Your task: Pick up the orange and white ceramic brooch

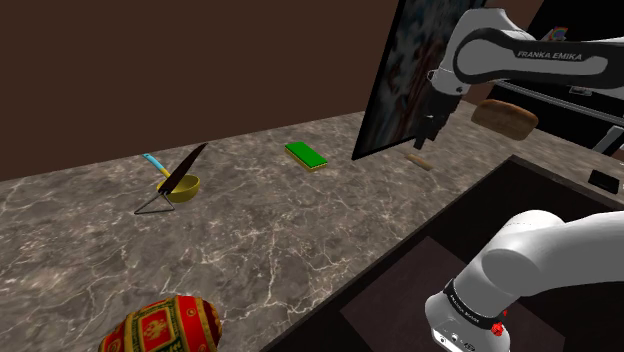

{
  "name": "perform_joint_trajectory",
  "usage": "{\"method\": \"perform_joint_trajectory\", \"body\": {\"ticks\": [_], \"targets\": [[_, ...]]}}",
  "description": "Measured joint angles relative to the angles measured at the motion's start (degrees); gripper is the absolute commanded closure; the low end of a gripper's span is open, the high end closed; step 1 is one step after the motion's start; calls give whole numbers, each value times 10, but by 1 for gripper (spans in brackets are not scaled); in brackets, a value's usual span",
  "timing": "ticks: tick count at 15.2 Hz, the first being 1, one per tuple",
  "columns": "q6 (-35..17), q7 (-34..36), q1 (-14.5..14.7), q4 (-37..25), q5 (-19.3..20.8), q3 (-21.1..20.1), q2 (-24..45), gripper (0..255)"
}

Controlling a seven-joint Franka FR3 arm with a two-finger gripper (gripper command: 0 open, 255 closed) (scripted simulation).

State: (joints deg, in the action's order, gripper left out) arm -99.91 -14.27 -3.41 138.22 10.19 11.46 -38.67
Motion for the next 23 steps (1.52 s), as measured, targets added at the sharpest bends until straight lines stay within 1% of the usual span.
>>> {"method": "perform_joint_trajectory", "body": {"ticks": [5, 10, 13, 19, 20, 23], "targets": [[-69, -56, -18, 3, 20, 67, 58, 0], [-132, -111, -25, -16, 17, 129, 135, 0], [-156, -124, -28, -8, 18, 143, 150, 0], [-202, -128, -27, 18, 17, 154, 171, 0], [-206, -128, -27, 20, 17, 154, 173, 255], [-210, -127, -27, 22, 16, 154, 173, 255]]}}
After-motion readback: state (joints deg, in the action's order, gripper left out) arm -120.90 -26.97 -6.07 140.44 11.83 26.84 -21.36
